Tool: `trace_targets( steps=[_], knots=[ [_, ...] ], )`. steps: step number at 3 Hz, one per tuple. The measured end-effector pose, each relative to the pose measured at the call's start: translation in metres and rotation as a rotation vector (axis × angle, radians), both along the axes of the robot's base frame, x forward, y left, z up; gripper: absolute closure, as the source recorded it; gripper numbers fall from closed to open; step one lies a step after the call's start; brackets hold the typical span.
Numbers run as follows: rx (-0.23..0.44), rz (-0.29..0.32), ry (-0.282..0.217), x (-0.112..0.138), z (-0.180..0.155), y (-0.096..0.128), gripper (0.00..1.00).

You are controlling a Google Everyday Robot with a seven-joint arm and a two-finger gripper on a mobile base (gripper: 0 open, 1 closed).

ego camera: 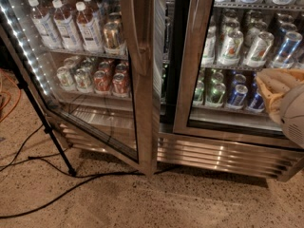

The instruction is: Open left fridge door

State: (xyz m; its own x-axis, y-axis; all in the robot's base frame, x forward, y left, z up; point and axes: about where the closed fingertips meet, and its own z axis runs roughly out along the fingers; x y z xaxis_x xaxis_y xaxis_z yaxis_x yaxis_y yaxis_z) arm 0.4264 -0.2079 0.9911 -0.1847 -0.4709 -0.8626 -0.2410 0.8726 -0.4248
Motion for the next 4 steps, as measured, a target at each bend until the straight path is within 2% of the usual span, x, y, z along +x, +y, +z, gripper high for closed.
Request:
trace_targets(
  steps=[1, 2, 3, 4],
  knots=[
    [0.157, 0.087, 0.018, 0.016, 0.0, 0.022, 1.0],
    [0.342, 0.205, 0.081, 0.036, -0.009, 0.062, 1.0],
    [0.485, 0.311, 0.155, 0.054, -0.009, 0.11, 1.0],
    [0.562, 0.404, 0.21, 0.062, -0.005, 0.151, 1.0]
  ],
)
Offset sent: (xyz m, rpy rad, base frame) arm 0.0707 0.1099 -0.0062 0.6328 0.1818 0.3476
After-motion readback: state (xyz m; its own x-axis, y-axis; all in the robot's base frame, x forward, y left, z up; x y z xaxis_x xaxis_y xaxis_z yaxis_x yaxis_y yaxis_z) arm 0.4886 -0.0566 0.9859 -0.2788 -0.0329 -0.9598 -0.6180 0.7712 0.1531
